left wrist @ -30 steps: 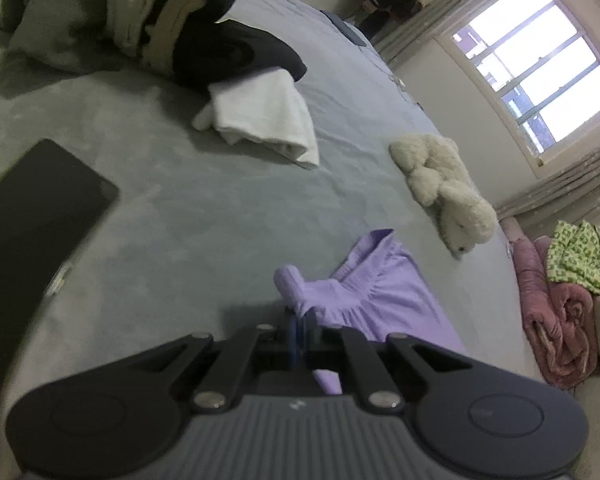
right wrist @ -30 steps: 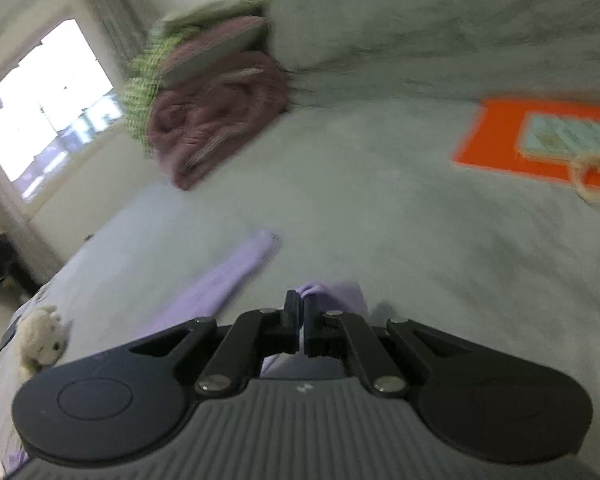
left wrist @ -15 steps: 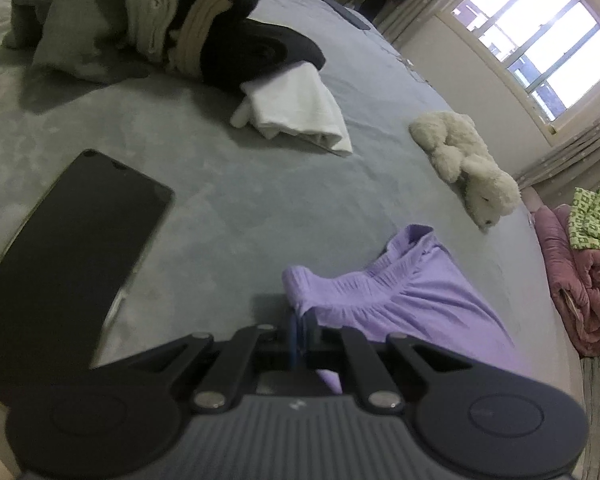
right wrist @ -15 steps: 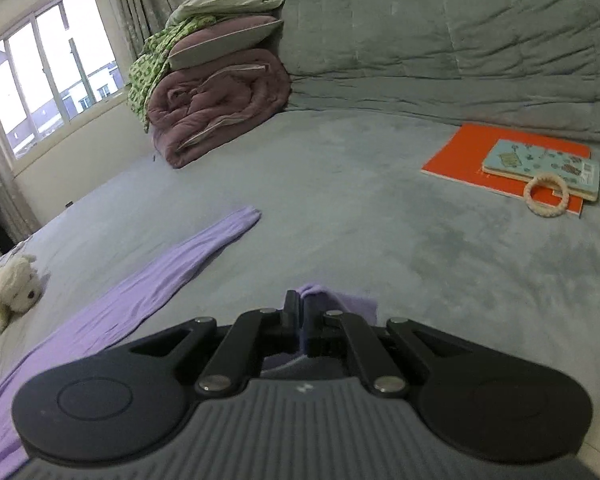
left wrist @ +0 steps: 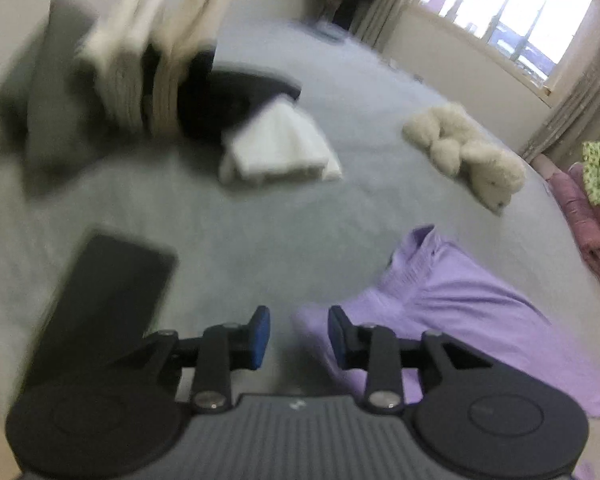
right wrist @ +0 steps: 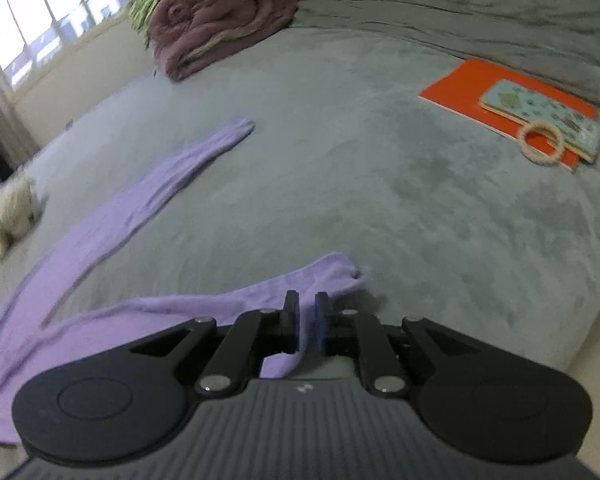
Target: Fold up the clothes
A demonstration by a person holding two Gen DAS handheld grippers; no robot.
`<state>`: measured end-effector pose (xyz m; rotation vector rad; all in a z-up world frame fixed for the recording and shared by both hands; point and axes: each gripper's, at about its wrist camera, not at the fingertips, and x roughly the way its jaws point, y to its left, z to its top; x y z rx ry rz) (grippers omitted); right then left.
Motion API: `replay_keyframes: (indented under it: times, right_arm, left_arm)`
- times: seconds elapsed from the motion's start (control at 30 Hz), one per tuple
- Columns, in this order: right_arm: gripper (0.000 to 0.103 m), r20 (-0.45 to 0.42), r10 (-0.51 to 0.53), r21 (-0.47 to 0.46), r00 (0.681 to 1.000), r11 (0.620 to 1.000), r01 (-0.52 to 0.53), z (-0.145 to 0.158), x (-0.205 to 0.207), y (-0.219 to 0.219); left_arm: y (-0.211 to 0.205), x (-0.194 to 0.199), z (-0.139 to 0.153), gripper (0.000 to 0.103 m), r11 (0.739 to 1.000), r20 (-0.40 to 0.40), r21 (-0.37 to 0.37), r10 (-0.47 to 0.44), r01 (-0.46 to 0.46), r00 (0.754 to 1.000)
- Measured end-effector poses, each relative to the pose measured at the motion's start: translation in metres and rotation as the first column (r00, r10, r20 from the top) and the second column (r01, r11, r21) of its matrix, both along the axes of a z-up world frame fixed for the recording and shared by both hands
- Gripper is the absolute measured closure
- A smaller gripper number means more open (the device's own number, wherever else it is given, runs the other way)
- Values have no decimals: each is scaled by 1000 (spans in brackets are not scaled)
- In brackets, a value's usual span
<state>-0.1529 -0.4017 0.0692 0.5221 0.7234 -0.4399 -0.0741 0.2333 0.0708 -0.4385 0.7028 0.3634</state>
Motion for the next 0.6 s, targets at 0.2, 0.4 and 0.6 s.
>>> replay_keyframes:
  times: [0.2,0.4,0.6]
  right_arm:
    - [89,0,-65,36,998,997,65,-3,-21,-28]
    - [89,18,-117,-26,993,993,117,-2,-20,-60]
    - [89,43,41,28,998,999,-42,-17,6,-80]
  left_arm:
    - [-3,10,-2,71,999,-2,-16,-28,28,1000]
    - [-28,27,-5,70,991,-15,-5,-134,134,991]
    - [-41,34,-8,70,986,-25,-4,-168,167,986]
